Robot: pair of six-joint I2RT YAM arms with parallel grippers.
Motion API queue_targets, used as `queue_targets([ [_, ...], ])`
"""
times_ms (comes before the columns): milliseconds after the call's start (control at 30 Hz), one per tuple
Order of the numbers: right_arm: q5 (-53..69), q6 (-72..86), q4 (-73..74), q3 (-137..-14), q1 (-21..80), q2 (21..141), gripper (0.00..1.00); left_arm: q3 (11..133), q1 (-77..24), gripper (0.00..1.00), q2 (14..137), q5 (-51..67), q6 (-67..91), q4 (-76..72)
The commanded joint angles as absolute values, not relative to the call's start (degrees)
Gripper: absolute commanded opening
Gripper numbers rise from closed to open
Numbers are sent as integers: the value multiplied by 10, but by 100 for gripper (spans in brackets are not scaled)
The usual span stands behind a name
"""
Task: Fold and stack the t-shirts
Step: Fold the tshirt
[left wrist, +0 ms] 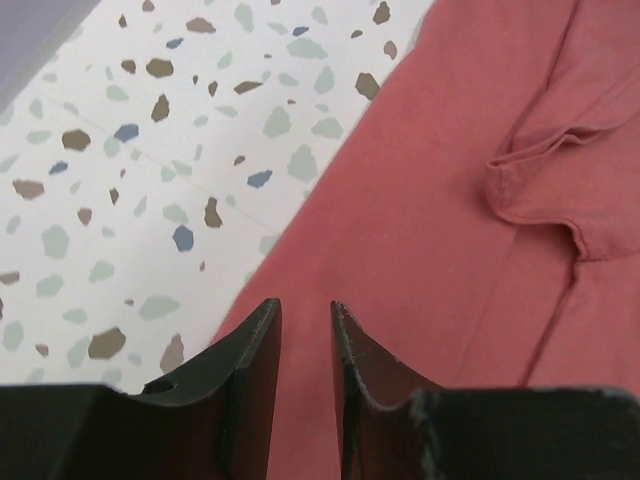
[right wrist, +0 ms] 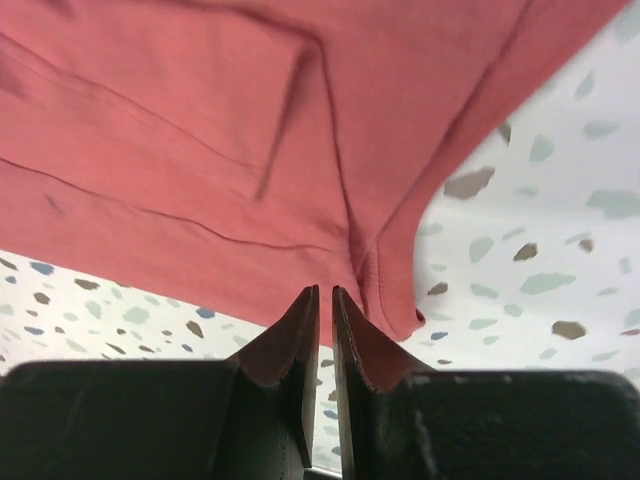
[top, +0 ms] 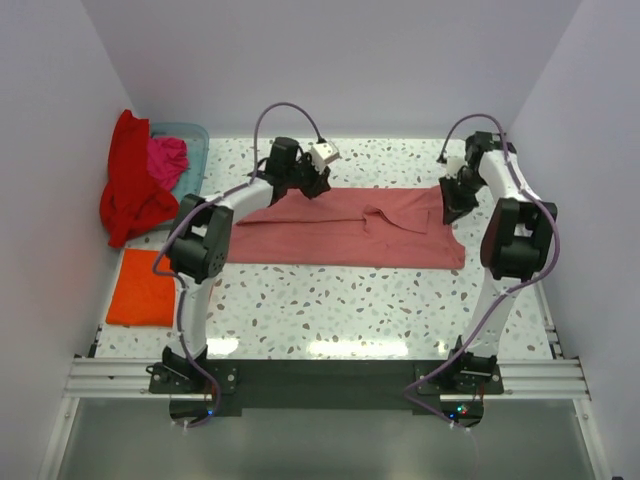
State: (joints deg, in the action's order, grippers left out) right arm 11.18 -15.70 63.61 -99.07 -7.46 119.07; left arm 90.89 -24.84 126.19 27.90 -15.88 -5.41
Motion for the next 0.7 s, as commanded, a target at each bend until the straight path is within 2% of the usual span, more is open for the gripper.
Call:
queue_targets([
  [0,129,-158,633,-1059,-45,1197,14,941,-245,30,1205,324,-127,85],
  [100,119,-156,620,-1095,-22,1229,15,944,-226,29,1203,353,-84,170],
  [267,121,-142,611,-1118,24,1257,14,947,-236,26,1205,415,-62,164],
  [433,110,-134,612,-1117,30,1254,13,1021,-290,22,1253,411,-48,155],
  [667,96,-129,612,-1102,17,1227,13,1121,-343,22,1349,366,-14,137],
])
